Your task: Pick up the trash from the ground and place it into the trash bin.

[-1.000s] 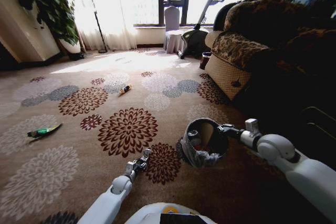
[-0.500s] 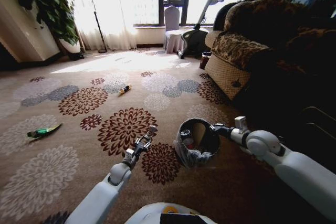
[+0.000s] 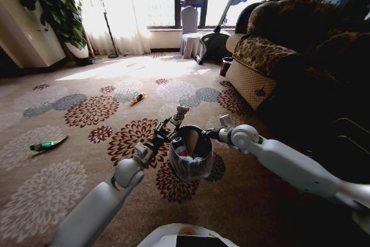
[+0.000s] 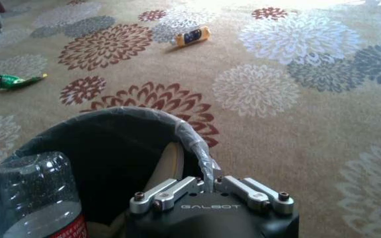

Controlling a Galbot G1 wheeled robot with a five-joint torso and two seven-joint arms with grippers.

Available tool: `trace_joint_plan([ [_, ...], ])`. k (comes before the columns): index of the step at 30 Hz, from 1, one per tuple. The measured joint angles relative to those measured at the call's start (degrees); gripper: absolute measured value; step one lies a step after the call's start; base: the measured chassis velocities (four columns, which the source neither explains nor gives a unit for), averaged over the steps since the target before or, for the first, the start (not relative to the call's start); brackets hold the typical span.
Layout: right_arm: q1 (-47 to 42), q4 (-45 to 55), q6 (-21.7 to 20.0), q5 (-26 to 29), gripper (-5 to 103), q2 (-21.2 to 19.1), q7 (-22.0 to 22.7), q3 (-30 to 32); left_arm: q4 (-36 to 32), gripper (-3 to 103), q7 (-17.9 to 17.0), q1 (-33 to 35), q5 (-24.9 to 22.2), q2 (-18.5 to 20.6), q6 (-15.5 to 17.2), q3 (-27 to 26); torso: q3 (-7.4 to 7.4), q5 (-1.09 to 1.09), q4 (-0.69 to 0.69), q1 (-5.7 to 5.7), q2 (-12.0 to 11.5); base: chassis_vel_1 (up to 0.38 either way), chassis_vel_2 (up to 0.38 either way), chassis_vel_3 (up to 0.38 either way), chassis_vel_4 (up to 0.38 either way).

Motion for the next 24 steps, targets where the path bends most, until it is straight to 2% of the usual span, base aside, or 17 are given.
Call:
trace_joint_plan([
  [1,0.0,0.0,0.0,0.0,2,0.0,0.0,0.0,0.0,52,0.0,0.0,0.0,0.0,0.0,0.0,0.00,0.00,0.00,0.00,0.0,0.000,0.000,0.000,0.000],
  [4,1.6,-1.7,-0.1,0.3,2,3.3,0.9,-1.5,0.9,52,0.7,-0.3,-0.2,0.0,0.5,2.4,0.00,0.02,0.01,0.00,0.0,0.000,0.000,0.000,0.000],
  [10,2.4,-2.2,-0.2,1.3,2,5.0,1.8,-1.9,4.5,51,1.3,-0.5,0.6,-0.4,-0.1,3.1,0.00,0.01,0.01,0.00,0.0,0.000,0.000,0.000,0.000],
  [13,2.6,-2.1,-0.4,1.8,2,4.7,1.7,-1.8,6.0,67,2.1,-0.9,1.0,-0.5,-1.6,3.1,0.00,0.01,0.00,0.00,0.0,0.000,0.000,0.000,0.000],
  [15,2.6,-2.0,-0.5,1.8,2,4.5,1.7,-1.7,6.0,67,2.2,-1.0,1.0,-0.5,-1.8,3.1,0.00,0.01,-0.01,0.00,0.0,0.000,0.000,0.000,0.000],
  [18,2.6,-1.9,-0.5,1.9,2,4.2,1.6,-1.3,5.6,83,2.3,-1.0,1.0,-0.5,-1.8,3.1,0.00,0.02,-0.01,0.00,0.0,0.000,0.000,0.000,0.000],
  [19,2.6,-1.9,-0.5,1.9,2,4.2,1.6,-1.3,5.6,83,2.3,-1.0,1.0,-0.5,-1.8,3.1,0.00,0.02,-0.01,0.00,0.0,0.000,0.000,0.000,0.000],
  [21,2.6,-1.9,-0.4,1.9,2,4.1,1.6,-1.0,5.2,93,2.1,-0.8,0.9,-0.4,-1.9,3.1,0.00,0.02,0.00,0.00,0.0,0.000,0.000,0.000,0.000],
  [23,2.5,-1.8,-0.4,1.9,2,4.1,1.8,-0.8,4.8,93,1.6,-0.7,0.7,-0.4,-1.9,2.8,0.00,0.01,0.00,0.00,0.0,0.000,0.000,0.000,0.000],
  [24,2.3,-1.7,-0.3,1.9,2,4.0,2.4,-0.4,4.4,97,0.3,-0.6,0.1,-0.5,-1.9,2.3,0.00,0.02,0.00,0.00,0.0,0.000,0.000,0.000,0.000],
])
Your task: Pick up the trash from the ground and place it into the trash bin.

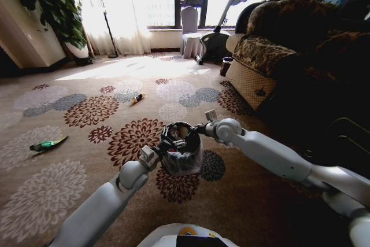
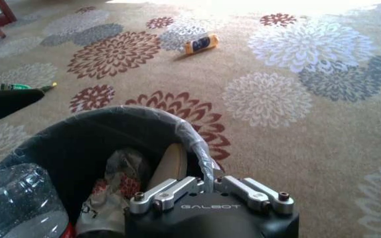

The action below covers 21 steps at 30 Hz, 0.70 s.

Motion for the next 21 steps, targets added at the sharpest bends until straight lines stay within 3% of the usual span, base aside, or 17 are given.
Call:
trace_joint_plan([
  [2,-0.7,0.2,0.2,0.0,2,-0.2,1.5,1.1,-0.4,100,-4.3,0.1,-1.6,-0.6,1.6,-1.9,0.00,0.00,0.00,0.00,0.0,0.000,0.000,0.000,0.000],
  [3,-0.7,0.2,0.2,0.0,2,-0.2,1.5,1.1,-0.4,100,-4.3,0.1,-1.6,-0.6,1.6,-1.9,0.00,0.00,0.00,0.00,0.0,0.000,0.000,0.000,0.000],
  [5,-1.7,0.5,0.9,-0.4,2,-0.7,2.3,2.4,0.0,100,-12.0,0.2,-4.6,-1.8,5.3,-4.3,0.00,0.00,-0.01,0.00,0.0,0.000,0.000,0.000,0.000],
  [6,-2.2,0.7,1.4,-1.5,2,-1.1,1.6,3.1,0.7,100,-15.7,0.4,-6.3,-2.3,7.2,-5.7,0.00,0.00,-0.01,0.00,0.0,0.000,0.000,0.000,0.000],
  [7,-2.2,0.7,1.4,-1.5,2,-1.1,1.6,3.1,0.7,100,-15.7,0.4,-6.3,-2.3,7.2,-5.7,0.00,0.00,-0.01,0.00,0.0,0.000,0.000,0.000,0.000],
  [9,-3.2,0.9,1.8,-4.8,2,-2.2,-1.8,4.3,2.0,100,-20.4,1.6,-9.9,-2.9,10.2,-8.2,0.00,0.00,0.00,0.00,0.0,0.000,0.000,0.000,0.000],
  [16,-7.2,2.5,1.0,-8.9,2,-3.5,-3.8,9.2,5.8,100,-21.9,5.8,-13.0,-3.0,13.3,-12.9,-0.01,0.00,0.00,0.00,0.0,0.000,0.000,0.000,0.000],
  [21,-9.9,2.7,0.6,-11.1,2,-3.3,-5.8,12.3,7.1,100,-22.0,8.8,-14.1,-2.2,13.6,-15.0,-0.01,0.00,-0.01,-0.01,0.0,-0.047,0.042,0.042,-0.052],
])
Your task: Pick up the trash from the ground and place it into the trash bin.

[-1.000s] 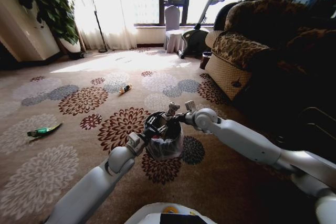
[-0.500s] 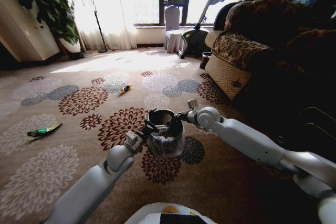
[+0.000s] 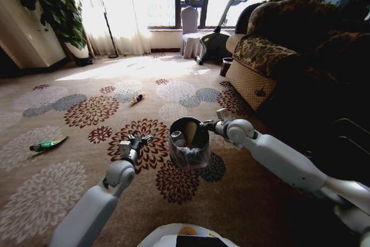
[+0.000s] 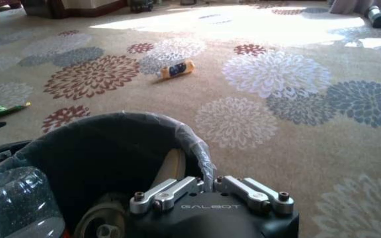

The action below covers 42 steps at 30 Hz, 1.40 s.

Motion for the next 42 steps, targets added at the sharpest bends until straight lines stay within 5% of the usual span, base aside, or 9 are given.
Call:
trace_joint_plan([
  [17,-6.0,1.0,-0.1,-3.1,2,-0.9,-2.7,5.7,1.1,100,1.5,4.1,0.3,0.7,-0.7,-2.9,0.00,0.01,-0.03,0.00,0.0,-0.190,0.228,0.247,-0.190],
  [42,-5.9,1.9,0.1,-2.9,2,-1.7,-3.0,5.5,2.0,100,2.9,3.6,1.4,0.2,-2.3,-2.6,0.00,0.02,0.00,0.00,0.0,-0.173,0.326,0.316,-0.186],
])
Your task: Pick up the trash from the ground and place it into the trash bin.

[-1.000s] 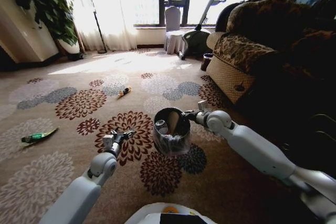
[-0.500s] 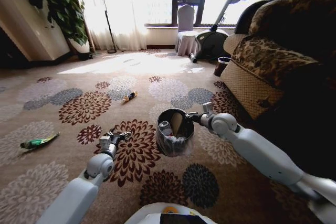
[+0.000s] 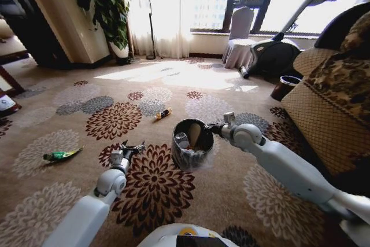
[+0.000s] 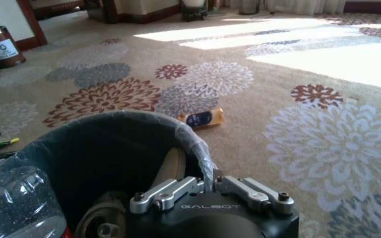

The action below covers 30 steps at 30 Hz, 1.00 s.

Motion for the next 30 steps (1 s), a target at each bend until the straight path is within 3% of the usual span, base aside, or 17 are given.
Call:
trace_joint_plan([
  [19,-2.0,1.6,0.3,-0.3,2,-1.1,-0.6,1.4,-1.2,100,-0.3,1.0,1.0,-1.2,0.4,0.4,0.00,0.00,-0.01,0.00,0.0,-0.302,0.312,0.310,-0.292],
  [26,-3.0,2.4,1.4,-0.5,2,-1.5,-0.2,1.6,0.1,100,-0.4,0.8,1.3,-1.1,-1.0,0.9,0.01,-0.01,0.02,0.00,0.0,-0.251,0.358,0.349,-0.258],
  [30,-3.1,2.6,1.5,-0.5,2,-1.7,0.2,1.6,2.1,100,1.5,-0.2,0.5,-0.4,0.0,1.9,0.03,-0.02,0.01,0.01,0.0,-0.222,0.256,0.230,-0.188],
])
